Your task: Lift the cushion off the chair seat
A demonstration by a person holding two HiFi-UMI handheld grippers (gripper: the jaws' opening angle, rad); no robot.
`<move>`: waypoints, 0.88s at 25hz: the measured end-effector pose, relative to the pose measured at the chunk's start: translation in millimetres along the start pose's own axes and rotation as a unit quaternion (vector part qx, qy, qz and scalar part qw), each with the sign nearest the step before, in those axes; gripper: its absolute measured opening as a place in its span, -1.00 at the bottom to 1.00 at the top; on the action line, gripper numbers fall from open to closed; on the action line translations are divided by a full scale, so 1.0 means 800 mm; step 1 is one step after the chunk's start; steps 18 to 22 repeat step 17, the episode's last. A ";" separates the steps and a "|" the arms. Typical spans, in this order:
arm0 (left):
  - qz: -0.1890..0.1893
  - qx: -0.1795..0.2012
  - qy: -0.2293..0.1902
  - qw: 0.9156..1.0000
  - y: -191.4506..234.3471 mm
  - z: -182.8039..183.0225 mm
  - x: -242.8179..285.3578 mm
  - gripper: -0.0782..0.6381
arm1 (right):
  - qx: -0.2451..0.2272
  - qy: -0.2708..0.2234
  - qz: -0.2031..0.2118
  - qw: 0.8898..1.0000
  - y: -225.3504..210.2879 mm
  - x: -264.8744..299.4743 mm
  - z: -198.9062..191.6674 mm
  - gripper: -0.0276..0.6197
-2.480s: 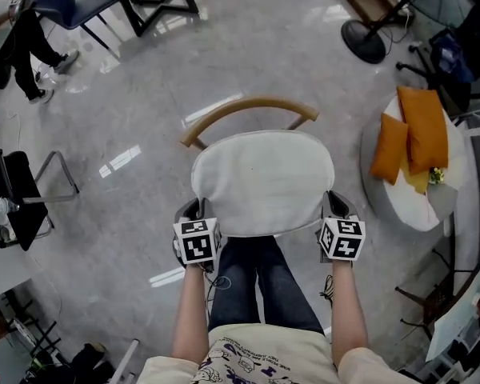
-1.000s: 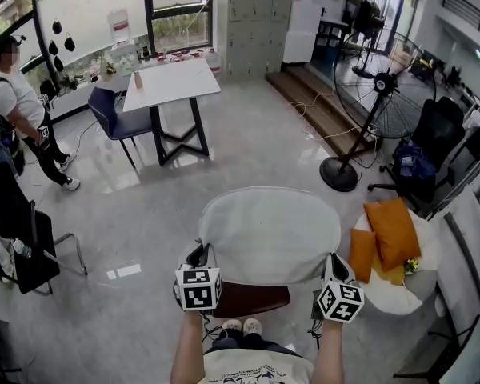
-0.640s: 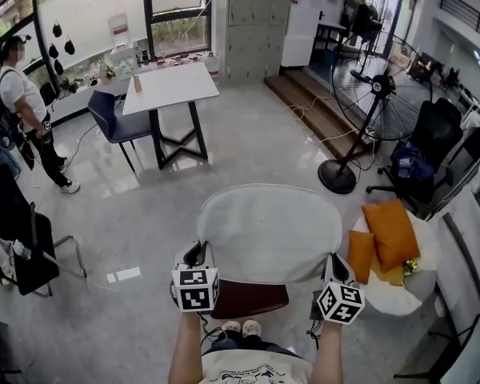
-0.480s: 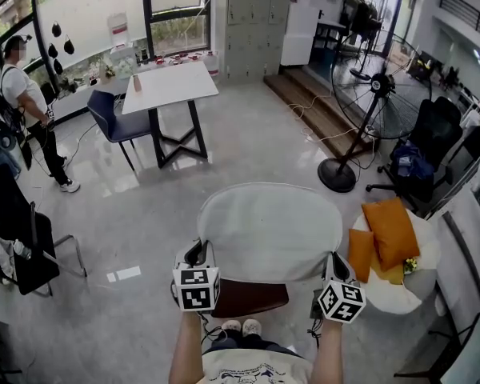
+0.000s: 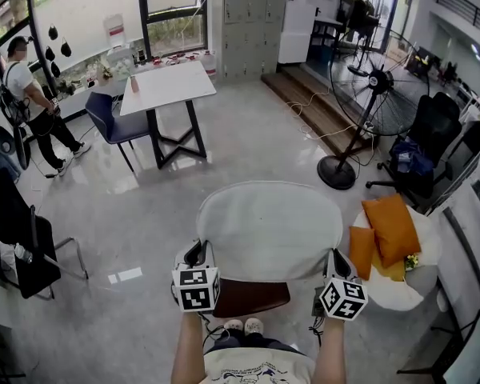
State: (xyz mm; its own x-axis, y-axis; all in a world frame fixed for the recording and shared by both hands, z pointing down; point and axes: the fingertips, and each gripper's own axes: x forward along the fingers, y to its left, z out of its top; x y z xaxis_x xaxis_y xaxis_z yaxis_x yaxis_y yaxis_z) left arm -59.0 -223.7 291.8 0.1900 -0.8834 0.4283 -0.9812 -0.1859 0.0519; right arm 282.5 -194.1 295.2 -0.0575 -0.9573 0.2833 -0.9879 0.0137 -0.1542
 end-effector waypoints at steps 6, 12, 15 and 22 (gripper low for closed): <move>-0.001 0.000 0.000 1.000 0.004 0.002 0.005 -0.64 | 0.001 0.002 -0.003 1.000 0.003 0.006 0.000 -0.82; -0.003 0.003 0.001 1.000 0.002 0.005 0.012 -0.64 | 0.000 0.000 -0.005 1.000 0.000 0.012 0.003 -0.82; -0.003 0.001 -0.001 1.000 0.004 0.008 0.019 -0.64 | -0.001 0.000 -0.004 1.000 -0.001 0.020 0.005 -0.82; -0.004 0.000 -0.002 1.000 0.005 0.011 0.024 -0.64 | -0.002 -0.001 -0.004 1.000 -0.001 0.025 0.007 -0.82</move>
